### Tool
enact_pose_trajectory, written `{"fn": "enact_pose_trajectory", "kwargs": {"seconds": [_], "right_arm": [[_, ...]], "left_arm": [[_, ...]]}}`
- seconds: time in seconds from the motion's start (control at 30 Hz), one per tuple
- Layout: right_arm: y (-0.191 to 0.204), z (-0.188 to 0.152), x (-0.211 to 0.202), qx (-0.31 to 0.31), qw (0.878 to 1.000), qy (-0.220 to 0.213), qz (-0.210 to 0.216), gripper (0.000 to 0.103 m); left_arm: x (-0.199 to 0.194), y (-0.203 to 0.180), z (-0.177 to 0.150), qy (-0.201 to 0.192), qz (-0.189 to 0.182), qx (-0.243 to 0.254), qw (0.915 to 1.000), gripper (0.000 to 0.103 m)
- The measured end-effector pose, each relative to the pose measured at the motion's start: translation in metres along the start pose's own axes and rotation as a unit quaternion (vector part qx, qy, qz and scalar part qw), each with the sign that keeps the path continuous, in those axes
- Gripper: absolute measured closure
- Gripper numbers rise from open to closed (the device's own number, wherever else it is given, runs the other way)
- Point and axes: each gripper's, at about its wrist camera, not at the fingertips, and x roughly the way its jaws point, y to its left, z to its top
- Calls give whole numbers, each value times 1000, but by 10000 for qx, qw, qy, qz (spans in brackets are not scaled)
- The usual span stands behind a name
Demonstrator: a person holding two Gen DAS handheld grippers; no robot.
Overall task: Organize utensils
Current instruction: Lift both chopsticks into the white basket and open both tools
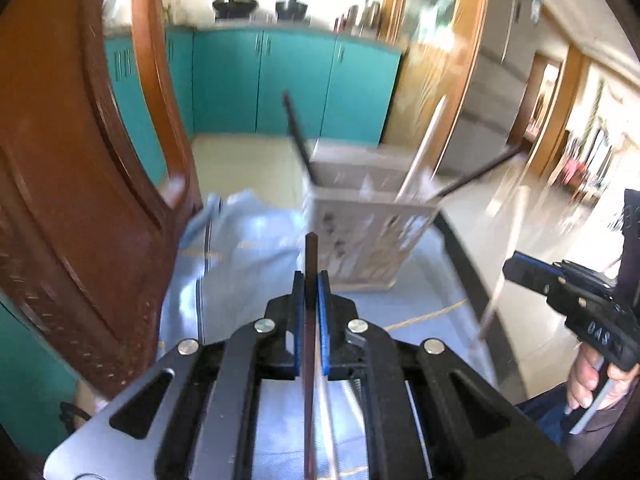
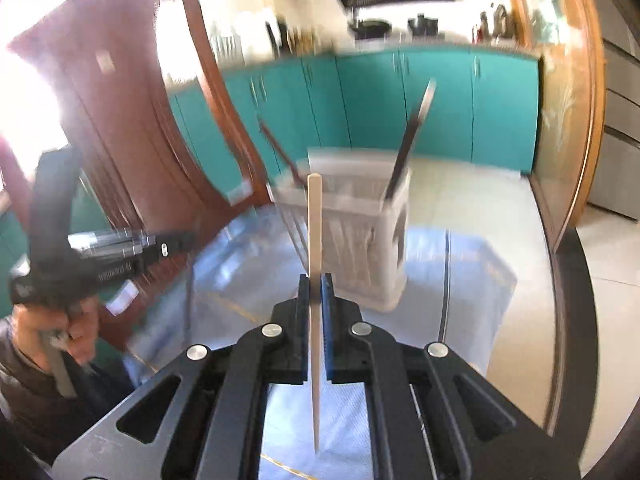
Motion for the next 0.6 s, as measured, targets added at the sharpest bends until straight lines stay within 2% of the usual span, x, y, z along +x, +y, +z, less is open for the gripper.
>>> {"fn": "enact_pose_trajectory", "kwargs": {"seconds": [0.2,0.3,0.37,0.47,0.6], "right_arm": [[3,53,-40,199,9939,-1085,6,97],[-2,90,-43,438,9854,-1640,-141,97],[-11,107,-41,621,9801,-1865,-294,97],[-18,121,-28,721,9727,-2081,-730,97],[-32,120,-3,932,9715,-1987,-900,97]], "left_arm": [[-60,-7,39,-932,-171,-20,9955,96],[-80,-7,67,-1282,-174,-41,9916,96],[-88,-6,85,-1443,-261,-99,9891,96],[-95,-7,112,-1706,-326,-212,9846,96],[-96,-9,131,-1955,-452,-368,9790,96]]}}
